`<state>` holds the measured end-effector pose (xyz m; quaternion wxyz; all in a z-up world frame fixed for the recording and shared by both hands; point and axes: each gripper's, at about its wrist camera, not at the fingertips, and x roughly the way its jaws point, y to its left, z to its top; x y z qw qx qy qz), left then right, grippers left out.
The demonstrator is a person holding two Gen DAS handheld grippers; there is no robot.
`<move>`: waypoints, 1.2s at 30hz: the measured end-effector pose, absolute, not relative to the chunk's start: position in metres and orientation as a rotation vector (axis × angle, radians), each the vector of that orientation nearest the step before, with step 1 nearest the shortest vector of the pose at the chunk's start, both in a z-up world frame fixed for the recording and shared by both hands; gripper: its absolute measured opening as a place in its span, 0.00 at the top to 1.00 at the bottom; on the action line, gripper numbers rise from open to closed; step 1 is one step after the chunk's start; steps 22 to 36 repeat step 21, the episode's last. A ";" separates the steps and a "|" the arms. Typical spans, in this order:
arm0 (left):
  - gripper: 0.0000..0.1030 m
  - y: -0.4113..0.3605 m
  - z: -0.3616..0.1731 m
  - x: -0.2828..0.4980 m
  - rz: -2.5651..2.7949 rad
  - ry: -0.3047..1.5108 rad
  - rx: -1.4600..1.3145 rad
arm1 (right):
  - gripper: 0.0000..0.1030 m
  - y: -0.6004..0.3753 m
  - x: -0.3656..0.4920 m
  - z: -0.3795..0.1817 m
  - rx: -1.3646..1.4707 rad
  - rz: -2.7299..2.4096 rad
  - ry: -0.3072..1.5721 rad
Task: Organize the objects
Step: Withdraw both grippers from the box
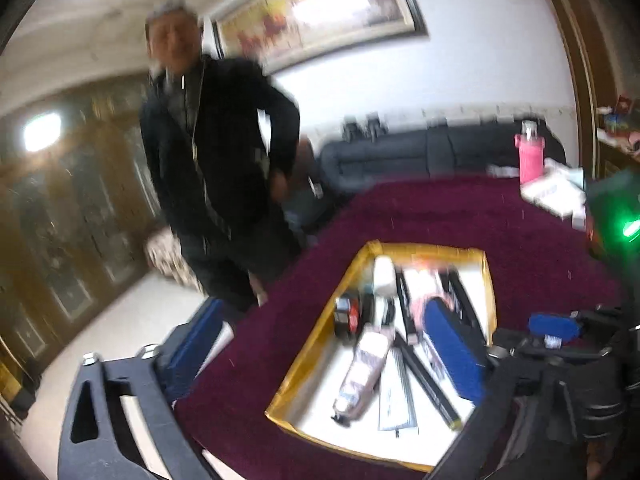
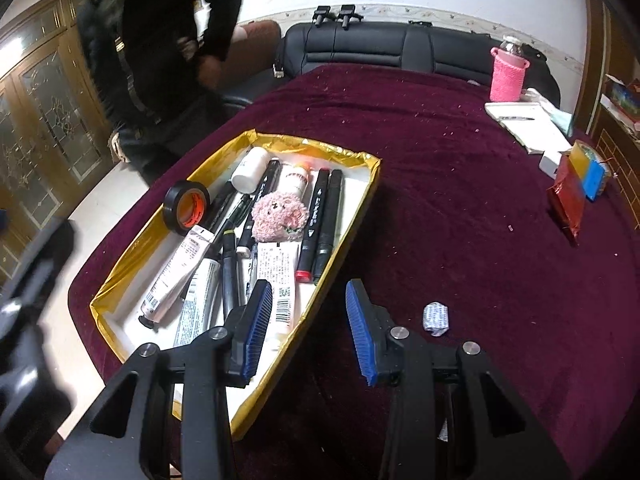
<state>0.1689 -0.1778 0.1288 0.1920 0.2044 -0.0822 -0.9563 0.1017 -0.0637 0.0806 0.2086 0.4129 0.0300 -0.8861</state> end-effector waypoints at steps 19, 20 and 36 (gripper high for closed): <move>0.01 -0.200 0.105 0.157 -2.624 -0.043 0.769 | 0.60 -0.073 0.121 0.077 1.098 -2.468 0.207; 0.01 -0.200 0.102 0.157 -2.616 -0.045 0.773 | 0.60 -0.075 0.122 0.077 1.097 -2.466 0.217; 0.01 -0.201 0.100 0.158 -2.612 -0.042 0.781 | 0.60 -0.076 0.123 0.076 1.097 -2.466 0.222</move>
